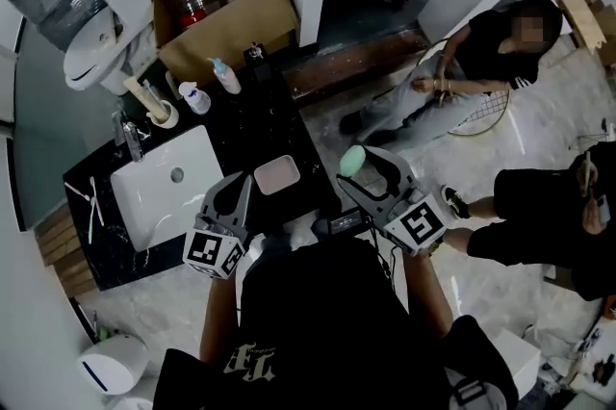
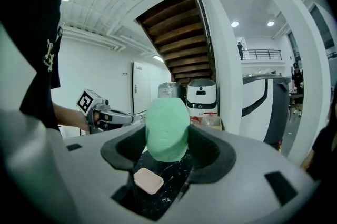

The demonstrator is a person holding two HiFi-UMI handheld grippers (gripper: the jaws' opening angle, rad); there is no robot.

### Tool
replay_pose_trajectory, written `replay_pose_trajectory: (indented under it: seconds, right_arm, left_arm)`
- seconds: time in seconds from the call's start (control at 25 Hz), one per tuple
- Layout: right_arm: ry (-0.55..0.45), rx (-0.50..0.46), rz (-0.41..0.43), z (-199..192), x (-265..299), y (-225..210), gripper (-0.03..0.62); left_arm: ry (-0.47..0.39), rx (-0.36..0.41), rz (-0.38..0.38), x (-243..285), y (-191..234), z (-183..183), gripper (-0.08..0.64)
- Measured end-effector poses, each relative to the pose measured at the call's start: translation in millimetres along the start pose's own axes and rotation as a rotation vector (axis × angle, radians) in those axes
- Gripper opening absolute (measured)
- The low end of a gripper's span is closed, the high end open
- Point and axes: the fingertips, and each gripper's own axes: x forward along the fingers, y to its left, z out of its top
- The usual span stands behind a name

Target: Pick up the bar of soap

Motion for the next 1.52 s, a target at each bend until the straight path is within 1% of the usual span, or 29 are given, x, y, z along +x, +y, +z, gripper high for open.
replay_pose_trajectory:
  seconds: [0.08,0.16,0.36,0.64,0.76,0.88,1.0,1.16,1.28,1.36,1.52]
  right_arm:
    - [-0.008,0.007,-0.018,1,-5,-3,0.241]
    - [-0.026,0.01,-0.034,4,-9,-5,0.241]
    - [-0.069,0.047,-0.061,12,-19,-8,0.241]
    - [-0.083,0.089,-0.126,16,-37,-17,0.241]
    - [-0.086,0.097,-0.137,13,-45,-16,0.241]
    - [-0.123,0.096,-0.157,16,-51,-17,0.241]
    - [-0.116,0.095,-0.188,15,-57,-21,0.241]
    - [-0.077,0.102,-0.207,-1,-67,-16,0.241]
    - [-0.09,0.119,-0.235,-4,-74,-15,0.241]
    - [-0.087,0.119,-0.246,-7,-78,-14,0.241]
    - [-0.113,0.122,-0.268,-6,-89,-11,0.241]
  left_arm:
    - [0.008,0.023,-0.016,6,-4,1,0.011]
    - [0.009,0.03,-0.035,11,-7,1,0.009]
    - [0.015,0.028,-0.064,14,-12,2,0.009]
    - [0.016,0.037,-0.105,18,-22,4,0.009]
    - [0.016,0.042,-0.115,18,-23,6,0.009]
    - [0.011,0.042,-0.131,21,-25,9,0.009]
    - [0.006,0.046,-0.148,24,-30,12,0.009]
    - [0.007,0.051,-0.173,26,-39,12,0.009]
    - [0.01,0.052,-0.197,25,-46,10,0.009]
    - [0.007,0.055,-0.214,27,-50,10,0.009]
    - [0.014,0.069,-0.241,28,-60,11,0.009]
